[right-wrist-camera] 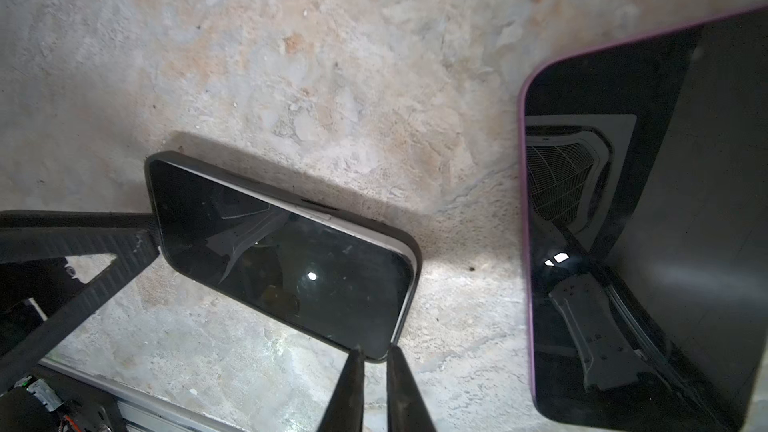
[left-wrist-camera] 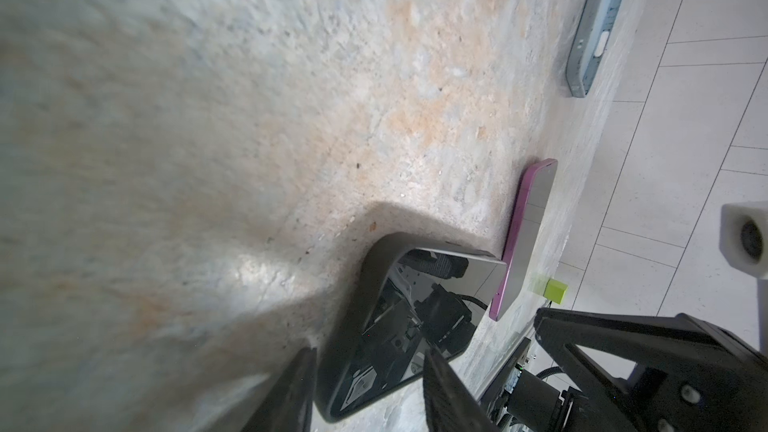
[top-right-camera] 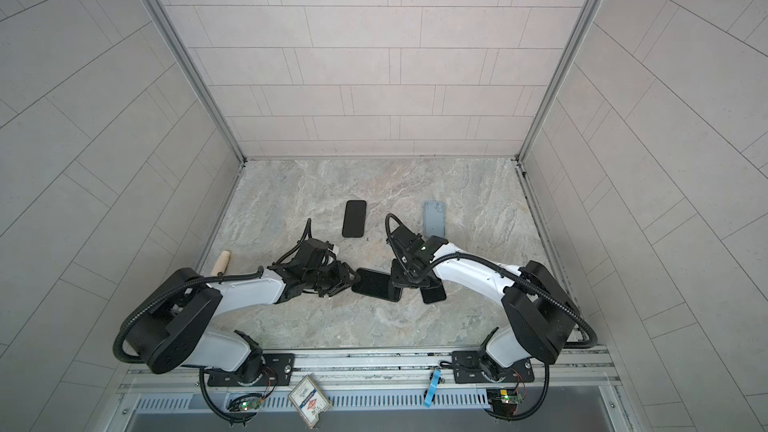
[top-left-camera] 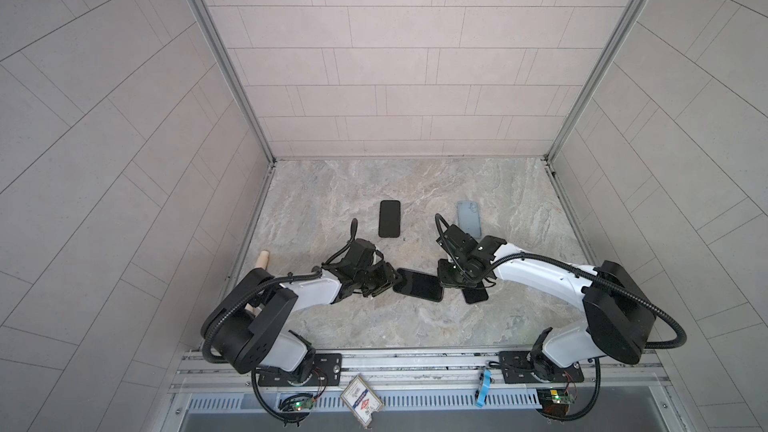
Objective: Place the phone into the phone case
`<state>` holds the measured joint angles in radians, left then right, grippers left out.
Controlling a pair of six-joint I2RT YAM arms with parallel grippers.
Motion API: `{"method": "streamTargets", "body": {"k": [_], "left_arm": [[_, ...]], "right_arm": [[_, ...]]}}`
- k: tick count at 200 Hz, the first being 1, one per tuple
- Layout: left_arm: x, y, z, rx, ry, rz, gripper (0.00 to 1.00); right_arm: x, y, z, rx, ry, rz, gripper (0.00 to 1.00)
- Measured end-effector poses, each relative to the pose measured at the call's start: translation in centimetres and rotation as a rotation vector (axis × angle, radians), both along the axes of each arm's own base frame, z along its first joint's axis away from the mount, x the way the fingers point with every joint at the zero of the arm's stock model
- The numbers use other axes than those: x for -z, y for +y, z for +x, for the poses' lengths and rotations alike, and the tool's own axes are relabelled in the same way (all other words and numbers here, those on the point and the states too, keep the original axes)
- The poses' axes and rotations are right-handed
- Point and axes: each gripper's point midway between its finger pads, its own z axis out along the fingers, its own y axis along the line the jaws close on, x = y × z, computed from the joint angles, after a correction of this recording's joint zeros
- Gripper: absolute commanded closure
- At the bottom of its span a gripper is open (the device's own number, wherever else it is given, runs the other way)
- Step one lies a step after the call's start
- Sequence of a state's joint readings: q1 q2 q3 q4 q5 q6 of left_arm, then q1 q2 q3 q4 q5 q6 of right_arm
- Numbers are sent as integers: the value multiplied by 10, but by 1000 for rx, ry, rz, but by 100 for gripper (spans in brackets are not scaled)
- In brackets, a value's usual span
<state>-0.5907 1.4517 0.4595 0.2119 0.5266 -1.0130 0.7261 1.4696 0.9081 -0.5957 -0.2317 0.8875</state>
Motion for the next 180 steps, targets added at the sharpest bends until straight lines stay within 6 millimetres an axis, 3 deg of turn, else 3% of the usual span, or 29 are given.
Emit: {"method": "streamTargets", "body": {"k": [146,180], "left_arm": [[3,17,-9,-6,-22,117,56],[7,15,-16,11,-27,149,74]], "right_arm": [[6,-20,5,8,0,-11,83],[10,-18,10,-12,8,-27,82]]}}
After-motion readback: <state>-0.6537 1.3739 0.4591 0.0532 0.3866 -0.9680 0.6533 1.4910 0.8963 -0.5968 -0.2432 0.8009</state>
